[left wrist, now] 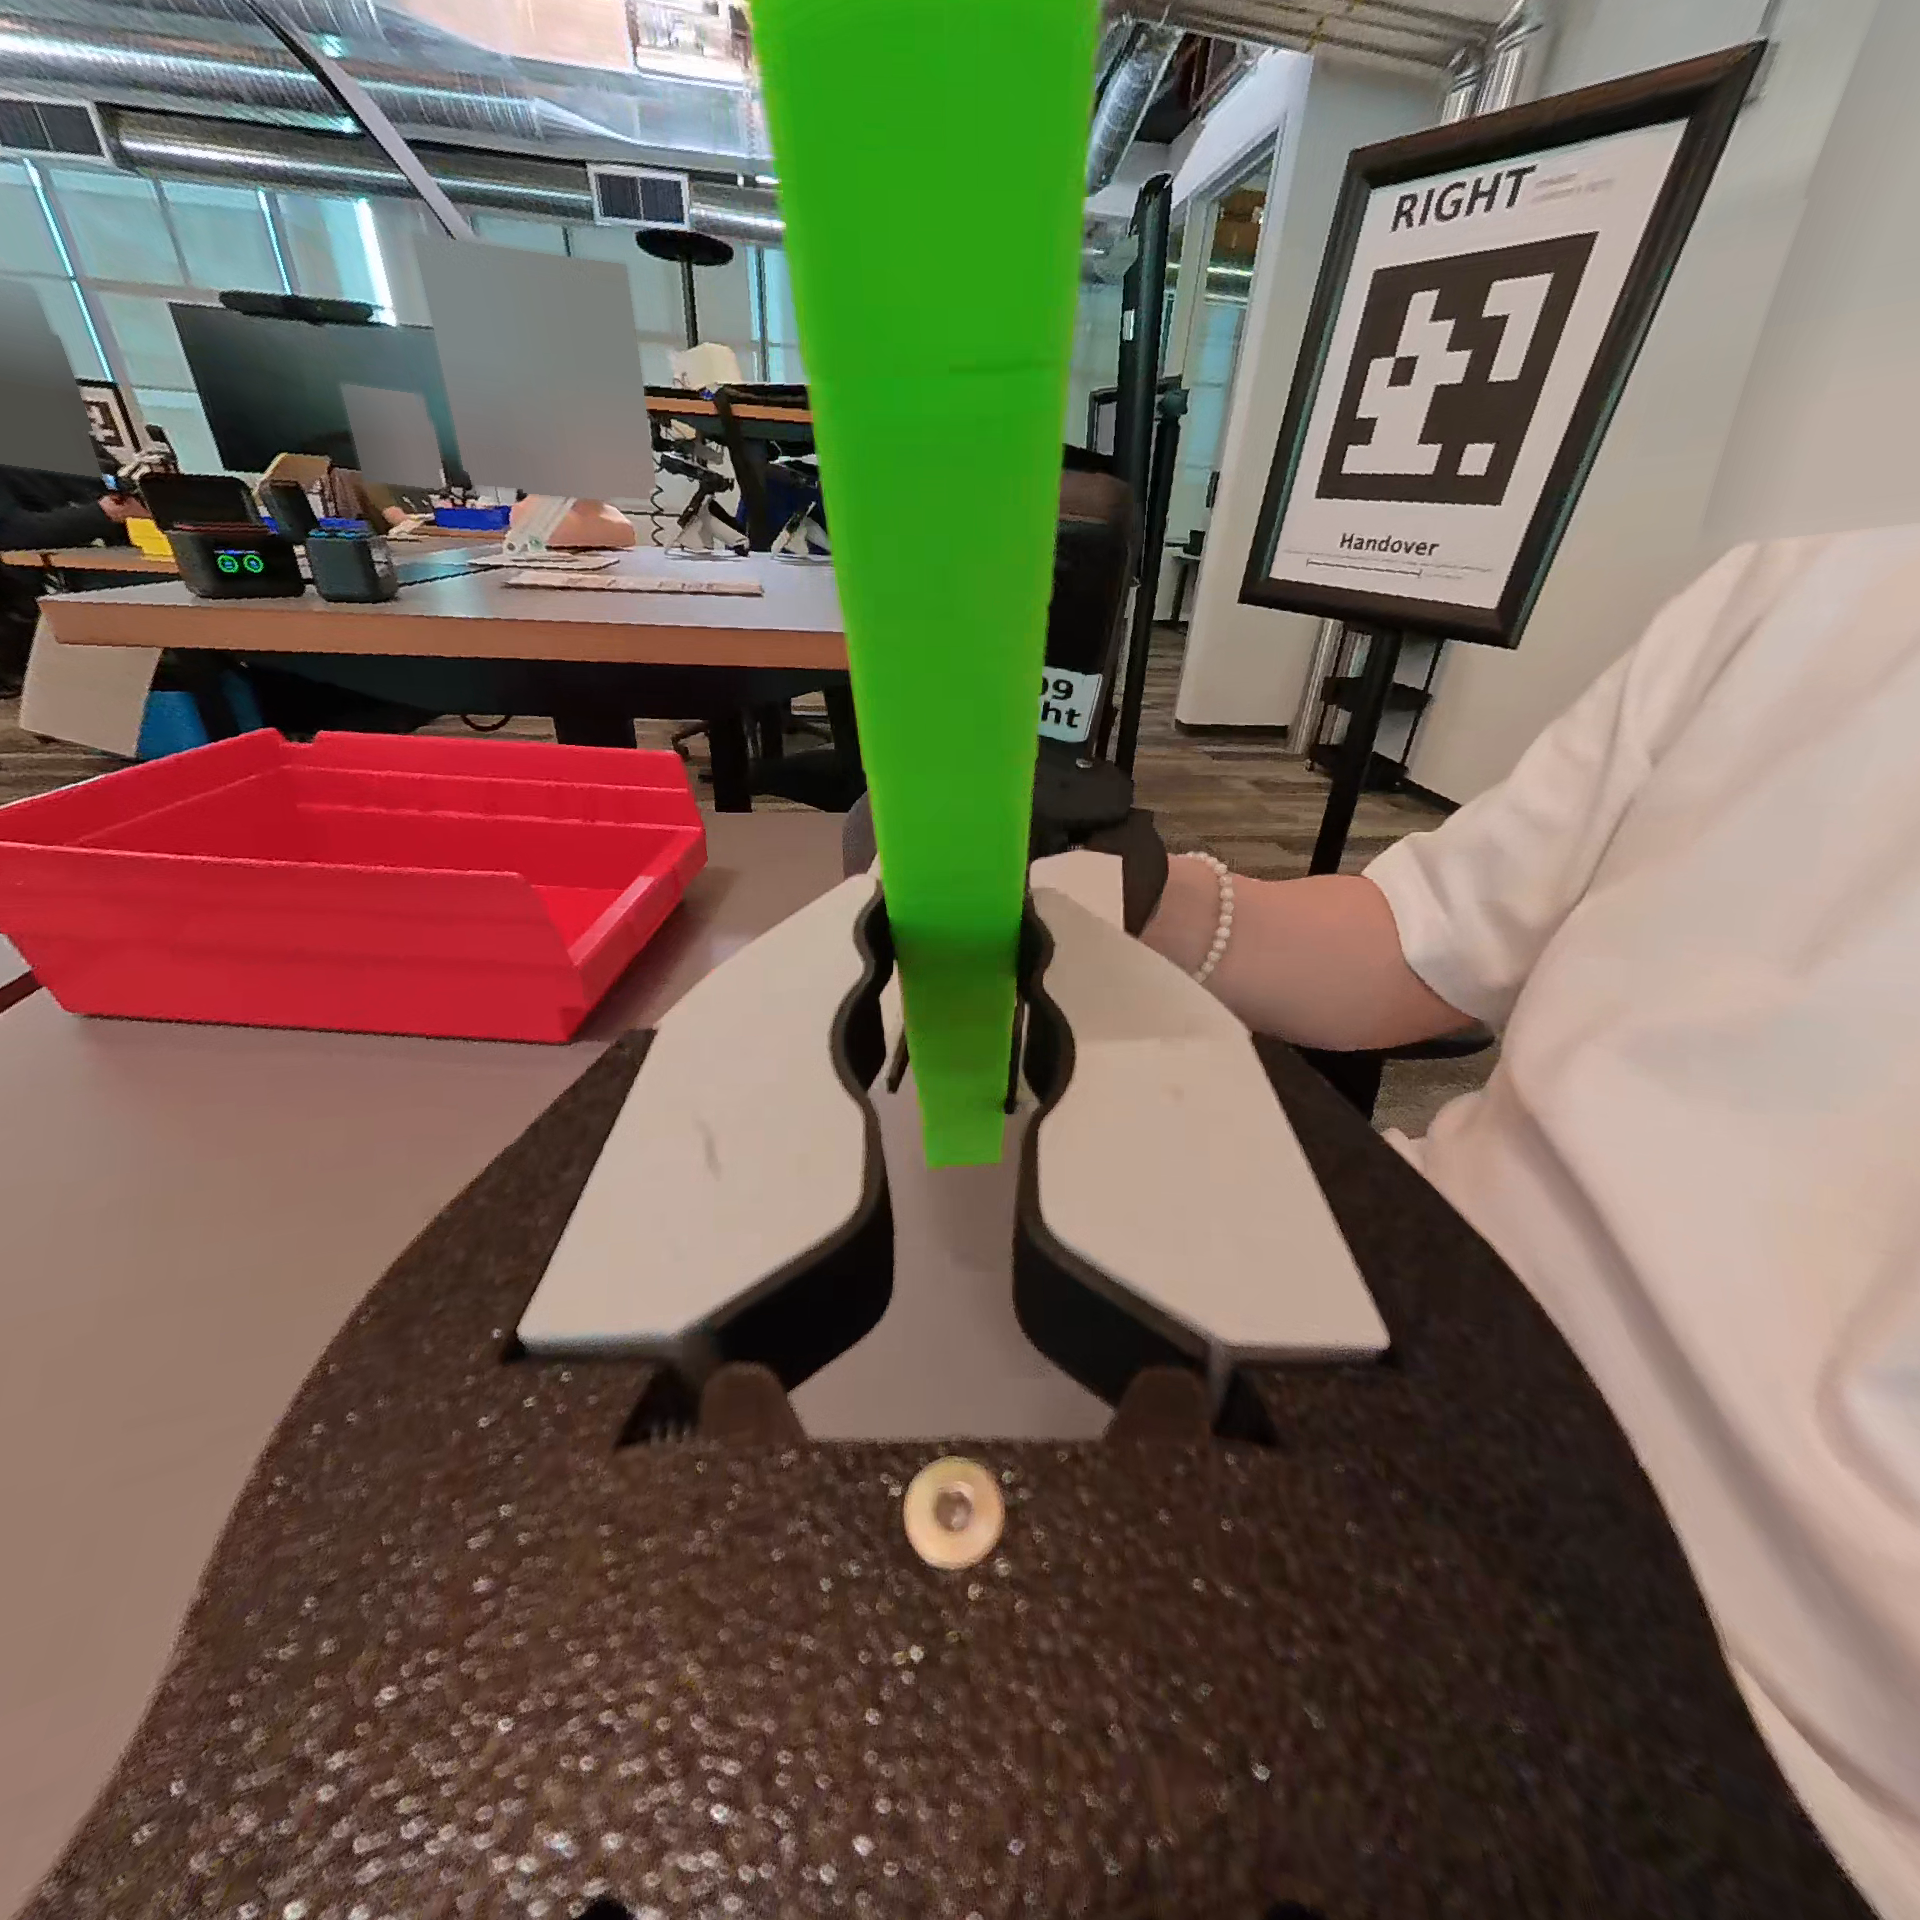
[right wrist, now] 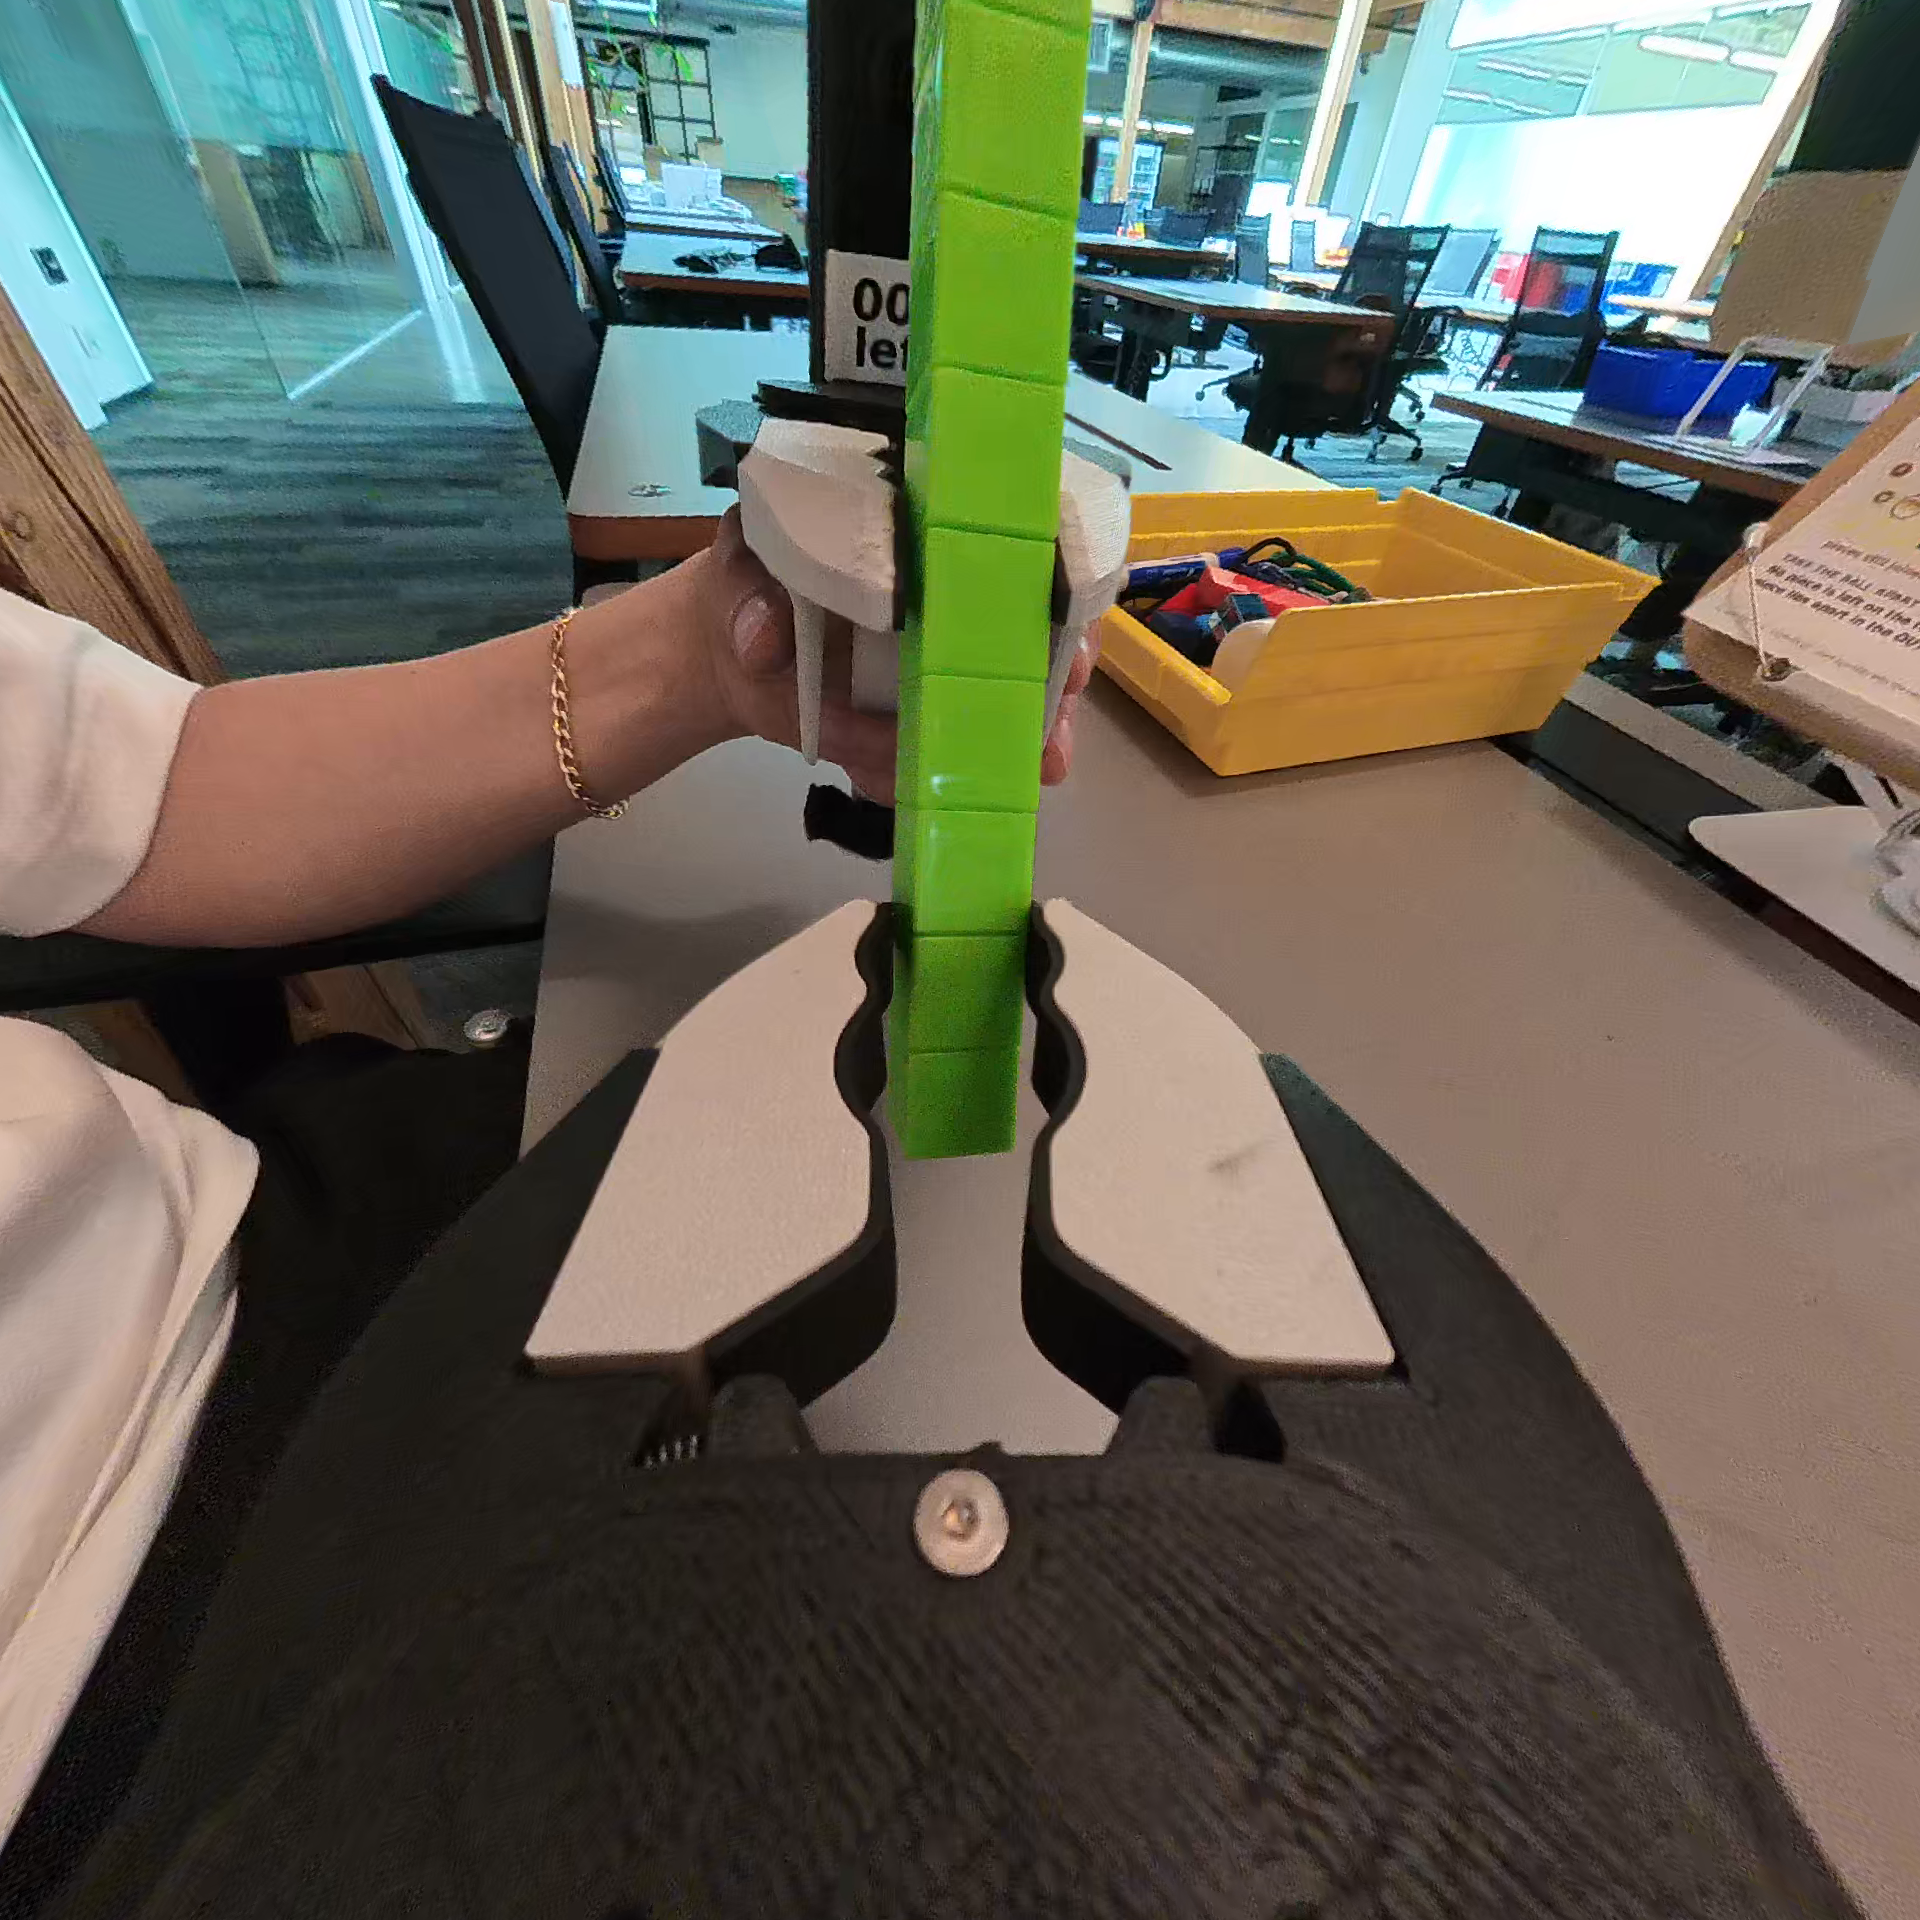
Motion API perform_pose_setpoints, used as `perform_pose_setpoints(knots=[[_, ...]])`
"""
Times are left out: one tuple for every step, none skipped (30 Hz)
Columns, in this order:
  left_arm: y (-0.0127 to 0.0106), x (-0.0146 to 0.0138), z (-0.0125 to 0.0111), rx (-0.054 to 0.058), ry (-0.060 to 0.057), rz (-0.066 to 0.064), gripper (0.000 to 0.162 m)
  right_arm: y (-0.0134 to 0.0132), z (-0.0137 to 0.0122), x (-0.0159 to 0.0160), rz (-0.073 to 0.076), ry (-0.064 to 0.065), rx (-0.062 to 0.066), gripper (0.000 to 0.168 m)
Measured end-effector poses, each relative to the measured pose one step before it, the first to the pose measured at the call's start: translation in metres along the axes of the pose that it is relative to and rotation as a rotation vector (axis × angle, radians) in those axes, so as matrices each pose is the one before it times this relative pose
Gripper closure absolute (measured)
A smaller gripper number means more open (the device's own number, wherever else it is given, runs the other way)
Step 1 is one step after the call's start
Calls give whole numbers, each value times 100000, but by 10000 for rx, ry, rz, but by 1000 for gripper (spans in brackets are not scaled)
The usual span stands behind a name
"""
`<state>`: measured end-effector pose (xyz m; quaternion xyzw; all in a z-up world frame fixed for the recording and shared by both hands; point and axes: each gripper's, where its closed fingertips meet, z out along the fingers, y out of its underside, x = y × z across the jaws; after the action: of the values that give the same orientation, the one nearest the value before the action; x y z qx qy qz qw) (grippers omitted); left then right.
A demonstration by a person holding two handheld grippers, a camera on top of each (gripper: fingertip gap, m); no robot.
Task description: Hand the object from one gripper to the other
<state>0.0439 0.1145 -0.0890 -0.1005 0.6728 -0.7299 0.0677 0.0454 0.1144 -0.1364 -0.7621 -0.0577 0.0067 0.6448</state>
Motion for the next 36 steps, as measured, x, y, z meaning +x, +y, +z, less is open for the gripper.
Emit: perform_pose_setpoints(knots=[[-132,16,-38,50,6,-34,140,-32,166,-50,77,-4,-22,144],[-221,-102,-52,92,-88,-67,140,-169,162,-5,157,-3,107,145],[-360,-305,-50,158,-263,-73,140,-337,89,184,123,122,282,145],[-406,-476,-7,182,-419,-5,139,-378,13,320,154,177,315,145],[-394,-519,57,183,-504,86,136,-402,-57,293,220,137,293,145],[-334,-469,111,134,-516,149,130,-505,-137,340,200,186,321,146],[-159,-362,148,-1,-446,170,125,-669,-244,466,117,307,394,146],[-11,-268,159,-138,-373,167,118,-711,-330,548,92,347,386,146],[49,-205,154,-187,-325,178,112,-736,-374,562,184,276,374,146],[-40,-144,117,-125,-280,206,109,-753,-398,563,272,203,384,146],[-137,-74,80,-26,-220,218,106,-864,-497,630,327,161,466,146],[-147,-65,26,18,-170,173,105,-1009,-613,827,321,215,509,146],[-62,-111,-47,-11,-130,79,105,-1093,-684,1001,325,218,469,146],[27,-126,-96,-47,-62,-2,105,-1185,-752,1344,284,337,363,146],[60,-157,-157,-28,-16,-49,105,-1396,-845,1898,155,640,347,146],[59,-300,-213,14,-64,-86,106,-1440,-836,2270,93,766,221,146],[39,-477,-245,42,-146,-132,108,-1145,-706,2603,45,843,-120,146],[14,-518,-261,54,-154,-181,111,-755,-586,3150,-141,1093,-430,146],[-39,-467,-249,77,-94,-219,111,-533,-398,3461,-394,1218,-451,146],[-101,-393,-245,104,-52,-238,113,100,-15,3436,-378,1107,-692,146],[-132,-384,-240,117,-46,-233,114,608,392,3019,-287,836,-862,146],[-131,-339,-229,110,-38,-196,115,799,722,2616,-168,658,-812,146],[-106,-314,-214,91,-34,-140,116,816,956,2262,-37,574,-712,146],[-70,-279,-195,54,-38,-91,116,1007,1192,1811,5,404,-817,146],[-19,-257,-181,14,-39,-59,117,1097,1383,1397,43,280,-906,146],[0,-191,-137,-5,-19,-32,117,882,1468,872,30,178,-792,146],[19,-153,-112,-13,0,-16,118,908,1519,615,-147,190,-838,147],[44,-128,-68,-24,-1,-12,118,1018,1594,589,-265,280,-916,147],[61,-124,-45,-33,-7,-13,118,955,1569,365,-101,179,-883,147],[102,-104,-19,-43,-6,-19,118,886,1415,118,-65,32,-826,147],[137,-69,-29,-59,1,-17,118,728,1183,132,-49,62,-727,147],[150,-31,-47,-67,16,-3,118,555,946,22,-35,39,-612,147],[135,-16,-46,-61,13,2,118,292,693,-39,-110,45,-399,147],[126,-31,-66,-49,3,7,118,16,428,-31,-99,75,-172,147],[138,-41,-67,-50,1,15,118,-70,223,-135,-112,22,-90,147],[153,-57,-63,-63,4,23,118,-19,140,-228,-122,-31,-89,146]])
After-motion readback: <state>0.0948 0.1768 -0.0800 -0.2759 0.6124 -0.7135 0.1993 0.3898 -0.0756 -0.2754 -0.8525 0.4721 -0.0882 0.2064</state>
